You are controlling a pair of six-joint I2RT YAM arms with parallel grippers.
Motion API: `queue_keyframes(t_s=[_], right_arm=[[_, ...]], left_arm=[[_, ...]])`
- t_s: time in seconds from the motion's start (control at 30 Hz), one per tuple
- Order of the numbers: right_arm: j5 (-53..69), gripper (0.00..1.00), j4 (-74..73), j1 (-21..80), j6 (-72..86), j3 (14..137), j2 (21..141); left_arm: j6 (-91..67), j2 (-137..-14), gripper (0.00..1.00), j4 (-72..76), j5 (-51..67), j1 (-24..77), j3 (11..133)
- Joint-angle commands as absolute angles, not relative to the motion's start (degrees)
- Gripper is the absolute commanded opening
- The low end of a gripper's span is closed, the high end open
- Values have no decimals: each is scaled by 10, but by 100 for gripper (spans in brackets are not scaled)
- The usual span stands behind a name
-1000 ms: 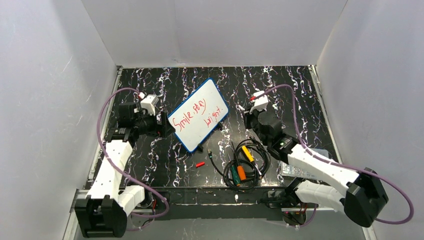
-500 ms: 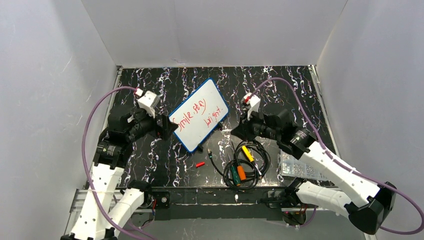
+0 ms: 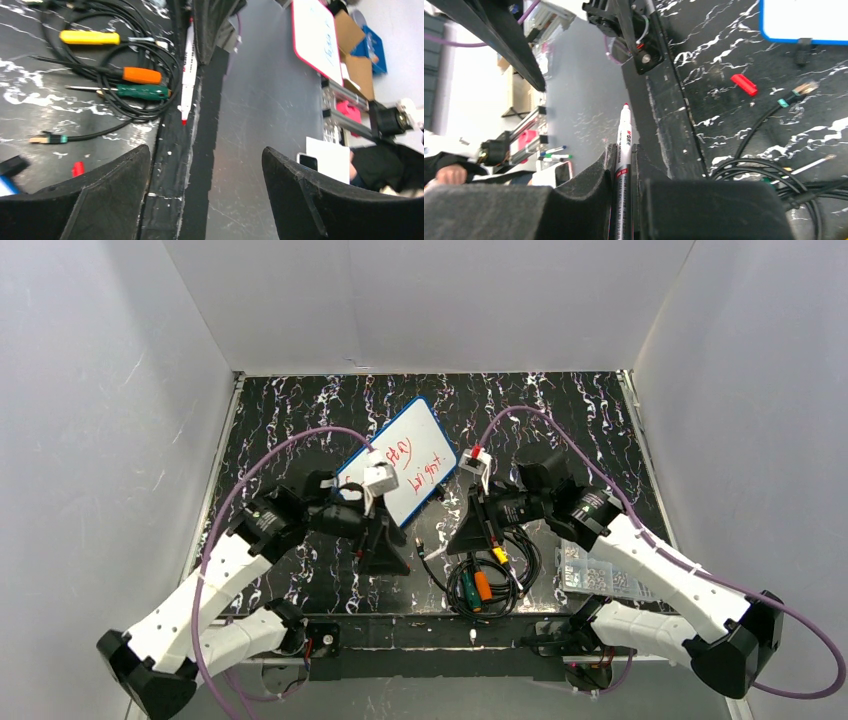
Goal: Write a sentence on the whiteboard
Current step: Close the whiteboard marker at the center of the board.
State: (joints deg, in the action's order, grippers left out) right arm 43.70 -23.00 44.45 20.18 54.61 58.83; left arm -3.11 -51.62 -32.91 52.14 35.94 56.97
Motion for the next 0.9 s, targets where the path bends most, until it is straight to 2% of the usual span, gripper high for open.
queue_keyframes(t_s=[0.0,0.1,0.43,0.53,0.67,0.73,0.77,0.8,0.87], right_arm=[[511,1,-208,446,225,568,593],[519,1,-204,446,228,569,593],[530,1,-211,446,221,566,600],[527,1,-217,446,215,567,599],[501,3,-232,446,200,570,592],[472,12,-232,446,196,570,580],[453,20,-226,445,198,568,571],[438,34,-216,445,205,563,563],[420,53,-183,445,229,550,546]], left_arm=[[-49,-536,78,-294,525,409,555],[-70,-558,75,-249,529,425,549],[-85,-637,53,-188,537,477,570],[-86,-655,38,-184,542,487,576],[-86,-650,0,-173,530,491,566],[-92,-635,0,-157,510,492,548],[-100,-627,0,-143,501,491,535],[-109,-618,0,-125,493,491,522],[-127,-602,0,-89,479,491,497]])
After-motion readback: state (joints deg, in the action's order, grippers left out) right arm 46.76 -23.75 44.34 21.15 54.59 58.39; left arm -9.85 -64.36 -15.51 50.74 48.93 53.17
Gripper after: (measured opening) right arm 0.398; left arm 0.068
